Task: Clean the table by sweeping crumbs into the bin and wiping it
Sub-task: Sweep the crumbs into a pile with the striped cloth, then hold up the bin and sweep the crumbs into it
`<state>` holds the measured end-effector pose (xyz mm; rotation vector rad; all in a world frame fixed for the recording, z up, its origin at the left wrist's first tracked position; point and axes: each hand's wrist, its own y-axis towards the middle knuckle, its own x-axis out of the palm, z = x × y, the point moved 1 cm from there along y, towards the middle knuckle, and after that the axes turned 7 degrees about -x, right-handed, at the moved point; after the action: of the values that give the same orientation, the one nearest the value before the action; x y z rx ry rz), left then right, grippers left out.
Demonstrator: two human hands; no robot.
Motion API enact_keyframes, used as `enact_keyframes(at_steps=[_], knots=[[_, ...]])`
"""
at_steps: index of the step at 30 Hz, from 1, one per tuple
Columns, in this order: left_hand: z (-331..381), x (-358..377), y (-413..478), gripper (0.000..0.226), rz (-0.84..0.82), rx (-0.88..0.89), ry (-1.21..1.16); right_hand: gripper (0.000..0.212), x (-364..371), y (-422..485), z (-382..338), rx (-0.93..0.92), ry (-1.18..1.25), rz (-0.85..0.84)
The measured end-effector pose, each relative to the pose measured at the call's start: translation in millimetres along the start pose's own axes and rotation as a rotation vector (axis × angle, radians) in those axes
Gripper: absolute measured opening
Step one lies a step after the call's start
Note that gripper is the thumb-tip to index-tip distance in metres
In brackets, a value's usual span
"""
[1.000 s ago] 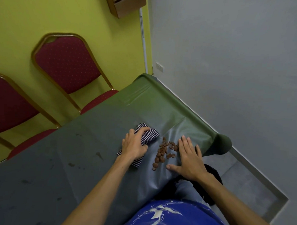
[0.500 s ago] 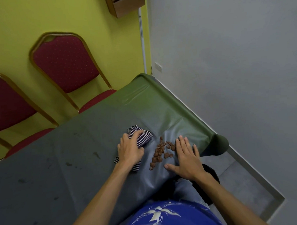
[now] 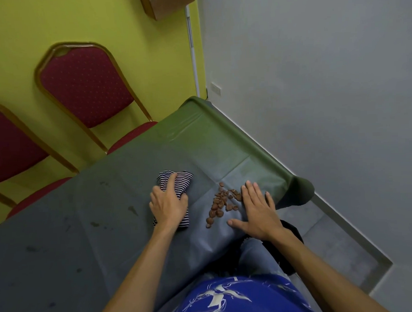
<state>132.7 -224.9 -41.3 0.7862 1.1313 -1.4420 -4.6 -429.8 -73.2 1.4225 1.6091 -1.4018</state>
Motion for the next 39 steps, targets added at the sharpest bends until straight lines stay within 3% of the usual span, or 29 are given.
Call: enact_keyframes(at_steps=[10, 13, 17, 20, 23, 27, 34, 39], knots=[[-7, 0, -8, 0.079, -0.098, -0.035, 0.044, 0.115, 1, -2, 1, -0.01, 0.023, -0.014], [-4, 3, -31, 0.078, -0.009, -0.014, -0.027, 0.116, 0, 0, 1, -0.001, 0.023, -0.03], [10, 12, -71, 0.059, 0.201, 0.179, -0.22, 0.11, -4, -1, 3, -0.017, 0.022, -0.012], [26, 27, -104, 0.053, 0.205, 0.273, -0.323, 0.095, -9, -16, 10, -0.048, 0.094, 0.024], [38, 41, -132, 0.051, 0.131, 0.339, -0.378, 0.079, -7, -41, 16, -0.1, 0.233, 0.16], [52, 64, -175, 0.053, -0.094, 0.337, -0.347, 0.068, 1, -91, 28, -0.14, 0.35, 0.281], [50, 108, -237, 0.055, -0.343, 0.242, -0.253, 0.062, 43, -164, 65, 0.027, 0.418, 0.219], [52, 140, -263, 0.055, -0.507, 0.275, -0.178, 0.061, 77, -207, 91, 0.193, 0.469, 0.175]])
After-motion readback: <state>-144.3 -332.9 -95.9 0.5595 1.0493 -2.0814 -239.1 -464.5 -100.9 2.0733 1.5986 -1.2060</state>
